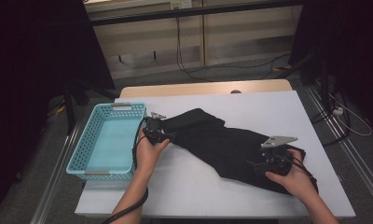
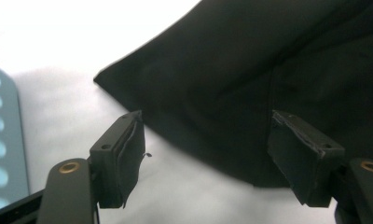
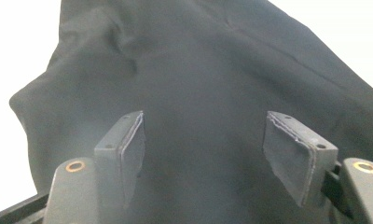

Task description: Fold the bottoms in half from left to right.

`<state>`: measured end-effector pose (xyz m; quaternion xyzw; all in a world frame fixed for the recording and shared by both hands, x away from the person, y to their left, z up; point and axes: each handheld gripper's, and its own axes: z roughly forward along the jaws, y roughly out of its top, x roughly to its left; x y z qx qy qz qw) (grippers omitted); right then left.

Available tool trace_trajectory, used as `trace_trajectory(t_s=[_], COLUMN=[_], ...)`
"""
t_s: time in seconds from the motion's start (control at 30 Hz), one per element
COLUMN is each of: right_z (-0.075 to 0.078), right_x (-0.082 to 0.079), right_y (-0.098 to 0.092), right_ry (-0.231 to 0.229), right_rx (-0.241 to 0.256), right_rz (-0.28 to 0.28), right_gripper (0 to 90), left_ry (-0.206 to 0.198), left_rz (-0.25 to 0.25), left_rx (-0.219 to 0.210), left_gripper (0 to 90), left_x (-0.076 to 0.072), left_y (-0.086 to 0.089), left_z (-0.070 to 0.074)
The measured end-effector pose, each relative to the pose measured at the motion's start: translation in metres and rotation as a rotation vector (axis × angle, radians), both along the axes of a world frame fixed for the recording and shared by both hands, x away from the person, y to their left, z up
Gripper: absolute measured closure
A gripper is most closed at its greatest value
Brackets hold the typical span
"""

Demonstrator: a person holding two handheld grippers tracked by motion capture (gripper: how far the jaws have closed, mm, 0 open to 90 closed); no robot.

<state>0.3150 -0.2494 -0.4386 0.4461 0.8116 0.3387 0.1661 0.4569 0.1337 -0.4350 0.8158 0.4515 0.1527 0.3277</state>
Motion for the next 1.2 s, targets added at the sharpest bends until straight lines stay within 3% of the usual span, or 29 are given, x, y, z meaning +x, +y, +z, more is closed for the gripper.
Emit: trace_trajectory(t_s=[0.1,0.23,0.3,0.37,0.5,0.57,0.63,0.7,0.8,0.83,1.0,1.1,1.2], right_z=[0.000,-0.002,-0.005,-0.008,-0.009,-0.010,-0.010,-0.011,-0.011,-0.011,-0.008,-0.002,0.001], right_x=[-0.002,-0.005,-0.007,-0.007,-0.005,-0.004,-0.002,0.000,0.000,0.000,-0.002,0.000,0.005], right_y=[-0.005,-0.010,-0.008,-0.006,-0.007,-0.008,-0.009,-0.012,-0.014,-0.015,-0.016,-0.021,-0.028], right_ry=[-0.009,0.018,0.021,0.024,0.003,-0.007,-0.032,-0.020,-0.036,-0.033,-0.037,-0.054,-0.066], right_rx=[-0.018,-0.001,-0.036,-0.068,-0.092,-0.092,-0.125,-0.092,-0.093,-0.089,-0.059,-0.015,-0.001], right_rz=[-0.007,0.037,0.059,0.070,0.089,0.081,0.054,0.057,0.035,0.036,0.006,-0.014,-0.051], right_gripper=[33.6,56.5,68.4,74.2,89.8,90.0,90.0,90.0,89.7,87.5,58.6,50.5,47.0], left_ry=[-0.010,0.015,0.010,0.006,0.005,0.000,0.002,-0.001,-0.004,-0.006,-0.010,-0.001,0.000], left_rz=[0.001,-0.049,-0.052,-0.061,-0.065,-0.068,-0.072,-0.069,-0.074,-0.076,-0.079,-0.086,-0.093], left_rx=[-0.002,0.005,-0.006,-0.013,-0.023,-0.024,-0.029,-0.032,-0.031,-0.031,-0.037,-0.044,-0.045], left_gripper=[26.8,25.5,25.4,24.9,24.9,24.9,24.9,24.8,24.8,24.8,24.4,23.0,20.6], left_x=[-0.003,-0.007,-0.009,-0.010,-0.010,-0.010,-0.010,-0.011,-0.010,-0.010,-0.010,-0.009,-0.009], left_y=[0.000,-0.005,-0.008,-0.010,-0.010,-0.010,-0.010,-0.010,-0.011,-0.011,-0.012,-0.012,-0.013], left_z=[-0.001,0.000,0.003,0.003,0.003,0.003,0.003,0.003,0.003,0.003,0.004,0.005,0.005])
